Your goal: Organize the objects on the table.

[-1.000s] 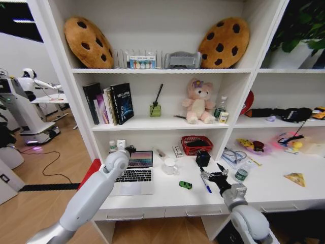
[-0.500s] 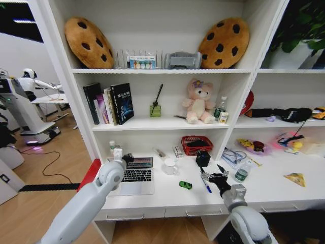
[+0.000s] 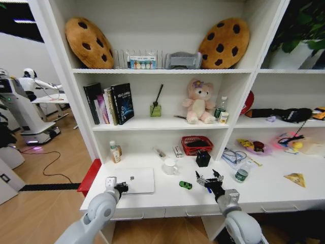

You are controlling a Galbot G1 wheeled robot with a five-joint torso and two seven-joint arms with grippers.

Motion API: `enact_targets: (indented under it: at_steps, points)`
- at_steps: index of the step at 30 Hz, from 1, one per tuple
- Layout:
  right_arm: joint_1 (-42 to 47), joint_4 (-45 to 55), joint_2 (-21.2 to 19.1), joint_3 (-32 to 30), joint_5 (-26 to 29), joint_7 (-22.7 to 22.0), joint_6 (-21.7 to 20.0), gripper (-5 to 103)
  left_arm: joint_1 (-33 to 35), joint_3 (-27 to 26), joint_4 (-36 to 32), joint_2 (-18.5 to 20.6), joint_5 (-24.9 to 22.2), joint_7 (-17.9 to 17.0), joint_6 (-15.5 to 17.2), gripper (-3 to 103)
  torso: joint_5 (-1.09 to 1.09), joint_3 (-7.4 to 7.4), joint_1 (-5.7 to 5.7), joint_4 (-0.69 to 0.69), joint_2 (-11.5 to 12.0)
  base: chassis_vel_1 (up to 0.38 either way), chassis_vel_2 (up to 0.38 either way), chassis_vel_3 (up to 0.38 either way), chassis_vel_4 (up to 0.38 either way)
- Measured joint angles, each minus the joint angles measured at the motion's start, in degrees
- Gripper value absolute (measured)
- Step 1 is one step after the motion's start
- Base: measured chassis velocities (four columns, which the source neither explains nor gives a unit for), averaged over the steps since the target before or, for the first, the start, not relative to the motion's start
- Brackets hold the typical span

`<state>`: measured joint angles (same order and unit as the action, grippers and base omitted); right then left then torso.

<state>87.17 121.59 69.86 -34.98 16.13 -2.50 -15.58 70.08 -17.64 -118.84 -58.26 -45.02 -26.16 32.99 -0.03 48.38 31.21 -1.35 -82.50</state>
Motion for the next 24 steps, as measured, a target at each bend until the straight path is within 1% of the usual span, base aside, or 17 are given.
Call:
enact_targets:
  at_steps: [1,2,3,4,5,6,9,10,11,12,13,16,17,20,21,22,24]
  points:
    - [0.40,1.63,-0.23,0.00,0.32,0.00,0.00,100,-0.32,-5.40,1.44,-0.81,10.00,9.53,-8.87,13,0.03,0.00,0.00,-0.01,0.00,0.000,0.000,0.000,0.000]
    - [0.40,1.63,-0.23,0.00,0.32,0.00,0.00,100,-0.32,-5.40,1.44,-0.81,10.00,9.53,-8.87,13,0.03,0.00,0.00,-0.01,0.00,0.000,0.000,0.000,0.000]
    - [0.73,2.42,-0.31,-0.09,0.56,0.00,0.00,100,-0.34,-7.60,1.45,-0.93,12.00,11.65,-11.61,18,0.03,0.00,0.01,-0.01,0.00,0.000,0.000,0.000,0.000]
    - [1.69,3.96,-0.48,-0.36,0.90,0.00,-0.03,100,0.84,-11.13,0.45,-1.07,12.28,12.30,-14.11,24,0.02,0.00,0.02,-0.02,0.00,0.000,0.000,0.000,0.000]
    - [1.69,3.96,-0.48,-0.36,0.90,0.00,-0.03,100,0.84,-11.13,0.45,-1.07,12.28,12.30,-14.11,24,0.02,0.00,0.02,-0.02,0.00,0.000,0.000,0.000,0.000]
    - [2.72,5.20,-0.65,-0.71,1.13,-0.01,-0.04,100,3.44,-14.67,-1.19,-1.42,12.17,13.01,-15.84,29,0.03,0.00,0.02,-0.02,0.01,0.000,0.000,0.000,0.000]
    - [5.73,8.00,-1.22,-1.86,1.93,0.00,-0.03,100,12.47,-24.36,-6.57,-3.98,13.58,18.13,-17.68,45,0.02,0.00,0.01,0.03,0.00,0.000,0.000,0.000,0.000]
    - [5.73,8.00,-1.22,-1.86,1.93,0.00,-0.03,100,12.47,-24.36,-6.57,-3.98,13.58,18.13,-17.68,45,0.02,0.00,0.01,0.03,0.00,0.000,0.000,0.000,0.000]
    - [6.66,8.70,-1.36,-2.26,2.09,0.01,0.13,100,15.22,-26.62,-8.61,-5.11,13.82,19.43,-18.22,45,0.02,0.00,0.00,0.03,0.00,0.000,0.000,0.000,0.000]
    - [7.85,9.56,-1.41,-2.67,2.17,0.01,0.41,100,18.61,-28.99,-11.16,-6.88,14.31,21.04,-18.94,51,0.03,-0.01,0.00,0.02,0.00,0.000,0.000,0.000,0.000]
    - [7.85,9.56,-1.41,-2.67,2.17,0.01,0.41,100,18.61,-28.99,-11.16,-6.88,14.31,21.04,-18.94,51,0.03,-0.01,0.00,0.02,0.00,0.000,0.000,0.000,0.000]
    - [11.07,11.73,-0.97,-3.56,2.00,-0.03,1.44,100,27.89,-32.61,-16.79,-13.48,18.07,25.03,-21.92,67,0.04,-0.01,0.00,0.01,0.00,0.000,0.000,0.000,0.000]
    - [11.07,11.73,-0.97,-3.56,2.00,-0.03,1.44,100,27.89,-32.61,-16.79,-13.48,18.07,25.03,-21.92,67,0.04,-0.01,0.00,0.01,0.00,0.000,0.000,0.000,0.000]
    - [13.23,13.26,-0.46,-4.15,1.78,-0.17,2.03,100,35.09,-34.53,-19.74,-20.67,21.48,28.73,-24.44,84,0.04,-0.01,0.00,0.01,0.00,0.000,0.000,0.000,0.000]
    - [13.38,13.48,-0.56,-4.25,1.83,-0.22,2.06,100,36.65,-34.55,-20.10,-21.98,22.04,29.23,-25.22,89,0.04,-0.01,0.00,0.01,0.00,0.000,0.000,0.000,0.000]
    - [13.38,13.48,-0.56,-4.25,1.83,-0.22,2.06,100,36.65,-34.55,-20.10,-21.98,22.04,29.23,-25.22,89,0.04,-0.01,0.00,0.01,0.00,0.000,0.000,0.000,0.000]
    - [13.28,14.05,-0.76,-4.32,2.21,-0.40,2.10,100,38.94,-34.31,-19.74,-24.04,24.01,30.70,-28.03,98,0.04,0.00,0.00,0.01,0.00,0.000,0.000,0.000,0.000]
